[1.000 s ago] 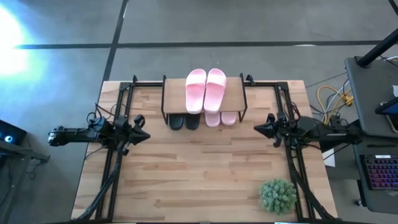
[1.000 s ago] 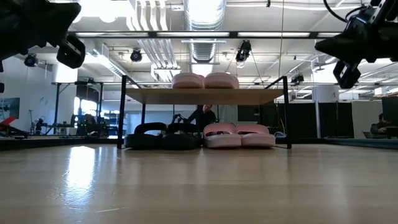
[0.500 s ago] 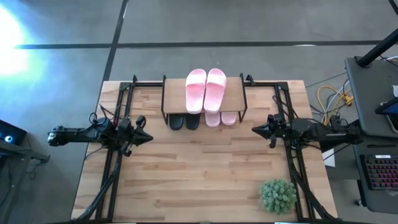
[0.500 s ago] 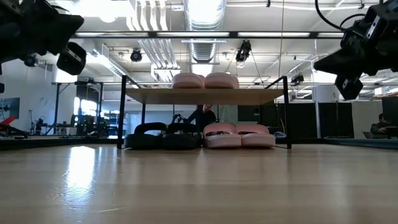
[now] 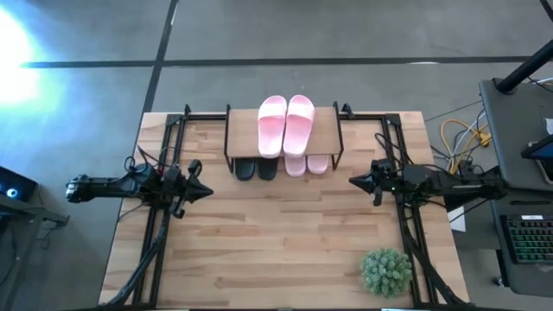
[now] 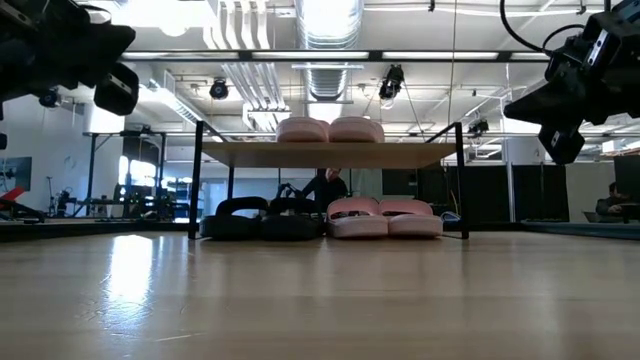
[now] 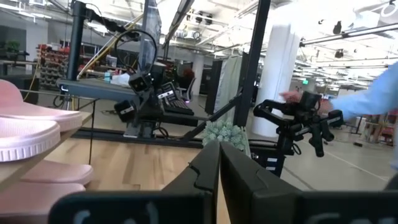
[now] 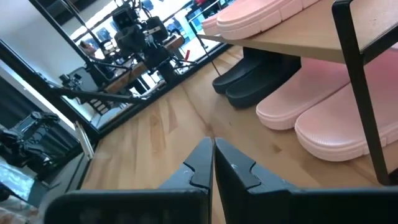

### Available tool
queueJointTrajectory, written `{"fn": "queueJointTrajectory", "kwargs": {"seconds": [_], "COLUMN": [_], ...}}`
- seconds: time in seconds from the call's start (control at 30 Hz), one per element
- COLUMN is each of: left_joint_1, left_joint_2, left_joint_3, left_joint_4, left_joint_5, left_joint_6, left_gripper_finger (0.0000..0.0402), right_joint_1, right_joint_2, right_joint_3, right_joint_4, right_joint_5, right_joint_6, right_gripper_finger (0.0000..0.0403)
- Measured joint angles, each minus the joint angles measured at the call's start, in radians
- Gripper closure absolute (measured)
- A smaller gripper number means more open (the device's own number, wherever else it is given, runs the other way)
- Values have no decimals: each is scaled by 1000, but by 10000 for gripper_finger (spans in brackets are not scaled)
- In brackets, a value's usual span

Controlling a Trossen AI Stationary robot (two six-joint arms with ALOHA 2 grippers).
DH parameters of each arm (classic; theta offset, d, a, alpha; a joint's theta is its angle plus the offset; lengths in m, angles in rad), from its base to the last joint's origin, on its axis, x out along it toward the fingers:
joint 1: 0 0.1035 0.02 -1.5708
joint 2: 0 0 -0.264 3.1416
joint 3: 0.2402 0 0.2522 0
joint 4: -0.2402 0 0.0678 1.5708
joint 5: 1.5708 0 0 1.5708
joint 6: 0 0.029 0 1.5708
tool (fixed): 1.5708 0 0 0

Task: Pick and place slides into the shelf
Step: Return to Home Position

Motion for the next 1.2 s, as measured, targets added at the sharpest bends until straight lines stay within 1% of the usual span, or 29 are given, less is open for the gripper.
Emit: {"fn": "queueJointTrajectory", "kwargs": {"seconds": [0.2, 0.37, 0.5, 1.2], "left_joint_1": [0, 0, 0, 0], "left_joint_2": [0, 2, 0, 0], "left_joint_3": [0, 0, 0, 2], "left_joint_4": [2, 0, 1, 1], "left_joint_5": [0, 0, 0, 0], "left_joint_6": [0, 0, 0, 0], "left_gripper_finger": [402, 402, 402, 402], "right_joint_1": [0, -8, -11, -13], "right_joint_2": [-2, -62, -58, -35], "right_joint_3": [0, 0, 0, 0], "right_joint_4": [0, 2, 45, 45], "right_joint_5": [0, 0, 7, 7], "right_joint_6": [0, 1, 3, 0], "right_gripper_finger": [394, 394, 394, 394]}}
